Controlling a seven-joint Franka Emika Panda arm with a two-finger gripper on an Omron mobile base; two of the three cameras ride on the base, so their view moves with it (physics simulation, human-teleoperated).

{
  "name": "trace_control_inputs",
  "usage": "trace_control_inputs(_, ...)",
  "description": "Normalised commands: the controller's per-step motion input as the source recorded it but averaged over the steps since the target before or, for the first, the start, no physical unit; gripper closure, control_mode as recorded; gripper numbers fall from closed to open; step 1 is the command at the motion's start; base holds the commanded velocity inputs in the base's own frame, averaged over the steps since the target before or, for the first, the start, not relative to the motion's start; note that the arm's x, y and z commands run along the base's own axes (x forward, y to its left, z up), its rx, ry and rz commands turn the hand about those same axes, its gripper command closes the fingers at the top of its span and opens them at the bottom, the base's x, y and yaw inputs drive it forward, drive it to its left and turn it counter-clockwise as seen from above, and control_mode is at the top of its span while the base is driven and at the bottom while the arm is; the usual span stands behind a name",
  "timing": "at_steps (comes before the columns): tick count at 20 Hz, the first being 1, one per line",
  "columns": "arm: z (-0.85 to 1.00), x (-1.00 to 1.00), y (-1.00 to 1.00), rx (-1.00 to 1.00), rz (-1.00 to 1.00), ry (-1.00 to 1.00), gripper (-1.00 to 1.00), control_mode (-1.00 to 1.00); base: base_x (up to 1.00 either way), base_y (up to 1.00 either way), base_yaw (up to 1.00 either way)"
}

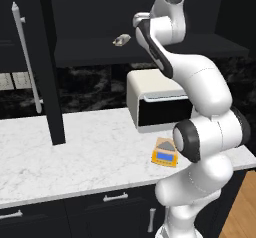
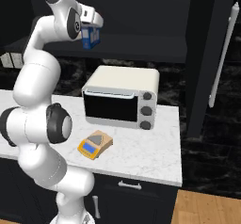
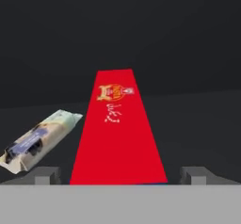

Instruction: Pick the boxed food and place it on the digital scale for weighing, and close the cabinet.

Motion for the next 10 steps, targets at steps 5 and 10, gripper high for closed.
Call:
trace_control_inputs(5, -0.11, 0.21, 0.0, 0.0, 0.0, 0.0, 1.0, -1.0, 0.0, 0.0, 0.0)
trace_control_inputs(10, -0.04, 0.06, 0.0, 0.0, 0.0, -0.01, 1.0, -1.0, 0.0, 0.0, 0.0)
